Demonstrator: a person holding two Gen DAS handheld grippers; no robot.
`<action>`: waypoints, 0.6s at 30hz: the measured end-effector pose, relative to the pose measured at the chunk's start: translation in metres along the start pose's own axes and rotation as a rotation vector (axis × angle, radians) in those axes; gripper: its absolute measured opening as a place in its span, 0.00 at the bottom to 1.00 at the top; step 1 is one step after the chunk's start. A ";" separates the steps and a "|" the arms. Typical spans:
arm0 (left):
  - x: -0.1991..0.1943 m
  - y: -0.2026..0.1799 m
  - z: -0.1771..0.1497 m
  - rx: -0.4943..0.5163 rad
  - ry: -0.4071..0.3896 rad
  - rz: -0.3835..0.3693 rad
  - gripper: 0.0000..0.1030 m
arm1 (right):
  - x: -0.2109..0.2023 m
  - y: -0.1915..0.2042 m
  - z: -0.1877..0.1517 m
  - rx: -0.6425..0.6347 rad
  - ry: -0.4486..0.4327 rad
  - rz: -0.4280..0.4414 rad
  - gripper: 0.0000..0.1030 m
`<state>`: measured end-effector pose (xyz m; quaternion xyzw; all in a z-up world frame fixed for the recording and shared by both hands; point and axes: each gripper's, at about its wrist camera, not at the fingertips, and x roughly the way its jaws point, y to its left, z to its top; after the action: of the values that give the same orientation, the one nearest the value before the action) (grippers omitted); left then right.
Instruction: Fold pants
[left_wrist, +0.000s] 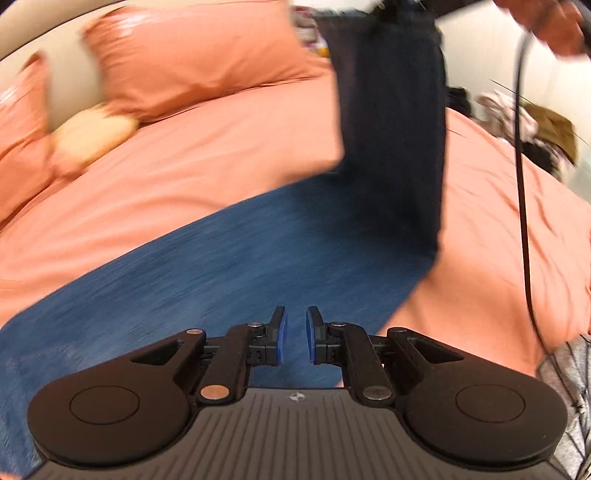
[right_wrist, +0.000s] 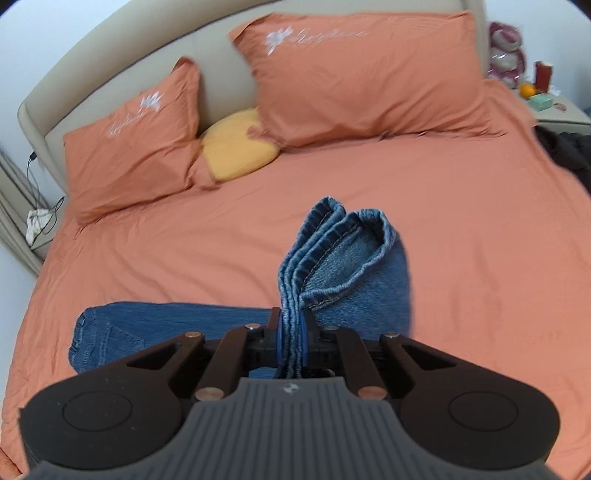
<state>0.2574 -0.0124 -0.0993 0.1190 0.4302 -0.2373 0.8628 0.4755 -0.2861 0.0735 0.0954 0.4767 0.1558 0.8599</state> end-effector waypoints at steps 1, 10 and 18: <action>-0.004 0.010 -0.004 -0.029 0.001 0.006 0.15 | 0.011 0.008 0.004 -0.004 0.014 0.008 0.05; -0.013 0.092 -0.013 -0.304 -0.013 -0.001 0.15 | 0.129 0.074 -0.019 -0.032 0.171 0.078 0.05; -0.008 0.121 -0.023 -0.378 -0.001 -0.043 0.22 | 0.221 0.096 -0.068 -0.028 0.317 0.062 0.05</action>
<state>0.2999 0.1036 -0.1069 -0.0546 0.4693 -0.1706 0.8647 0.5106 -0.1163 -0.1077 0.0721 0.6008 0.2019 0.7701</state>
